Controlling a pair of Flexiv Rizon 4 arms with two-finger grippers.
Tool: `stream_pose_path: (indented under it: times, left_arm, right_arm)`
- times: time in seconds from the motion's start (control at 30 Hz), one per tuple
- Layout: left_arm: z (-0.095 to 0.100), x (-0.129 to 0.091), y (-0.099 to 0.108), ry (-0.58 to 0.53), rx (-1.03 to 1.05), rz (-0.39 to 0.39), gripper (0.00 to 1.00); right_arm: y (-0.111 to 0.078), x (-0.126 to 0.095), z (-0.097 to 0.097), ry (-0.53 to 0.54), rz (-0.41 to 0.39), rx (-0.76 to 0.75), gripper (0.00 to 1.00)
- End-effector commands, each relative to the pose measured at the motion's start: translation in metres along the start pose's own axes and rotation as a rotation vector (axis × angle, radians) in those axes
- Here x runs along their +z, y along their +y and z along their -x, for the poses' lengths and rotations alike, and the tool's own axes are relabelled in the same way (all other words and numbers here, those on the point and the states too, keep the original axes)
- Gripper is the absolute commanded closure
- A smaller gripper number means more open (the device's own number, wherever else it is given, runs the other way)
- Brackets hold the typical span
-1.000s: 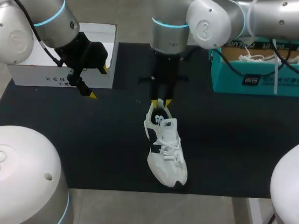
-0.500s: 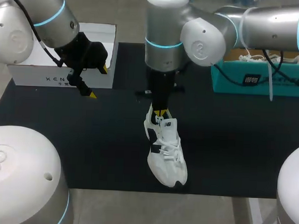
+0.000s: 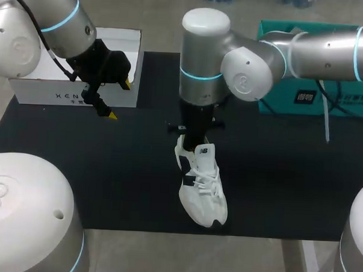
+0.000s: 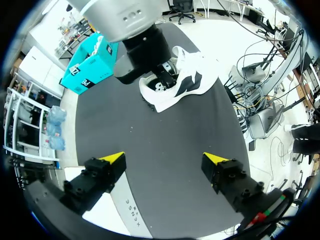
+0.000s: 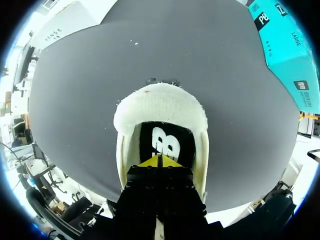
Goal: Take the shoe out of the shoebox, open the shoe tongue, remove and reinsert the insole, then place the shoe into the shoebox
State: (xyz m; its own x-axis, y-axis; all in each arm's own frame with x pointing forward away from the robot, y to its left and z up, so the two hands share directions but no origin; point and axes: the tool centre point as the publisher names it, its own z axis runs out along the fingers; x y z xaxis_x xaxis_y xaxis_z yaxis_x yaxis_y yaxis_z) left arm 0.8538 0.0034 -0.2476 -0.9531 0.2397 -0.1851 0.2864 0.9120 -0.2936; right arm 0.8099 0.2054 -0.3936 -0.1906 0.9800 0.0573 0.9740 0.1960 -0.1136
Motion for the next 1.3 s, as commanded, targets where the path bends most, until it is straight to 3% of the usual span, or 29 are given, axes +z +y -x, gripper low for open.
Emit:
stream_pose_path:
  times: [0.03,0.17,0.5,0.67,0.8,1.3]
  left_arm:
    - [0.000,0.000,0.000,0.000,0.000,0.003,0.00]
    - [0.000,0.000,0.000,0.000,0.000,0.003,0.00]
    - [0.000,0.000,0.000,0.000,0.000,0.003,0.00]
    - [0.000,0.000,0.000,0.000,0.000,0.003,0.00]
    - [0.000,0.000,0.000,0.000,0.000,0.003,0.00]
    - [0.000,0.000,0.000,0.000,0.000,0.003,0.00]
  right_arm:
    - [0.006,0.020,-0.005,0.014,-0.017,-0.003,1.00]
    - [0.002,0.021,-0.001,0.023,-0.023,0.005,1.00]
    - [-0.012,-0.033,0.005,-0.046,0.000,0.031,1.00]
    - [-0.016,-0.045,0.004,-0.065,-0.011,0.029,1.00]
    - [-0.021,-0.045,0.002,-0.059,-0.038,0.037,1.00]
    - [-0.026,-0.007,0.006,-0.015,-0.159,0.062,0.99]
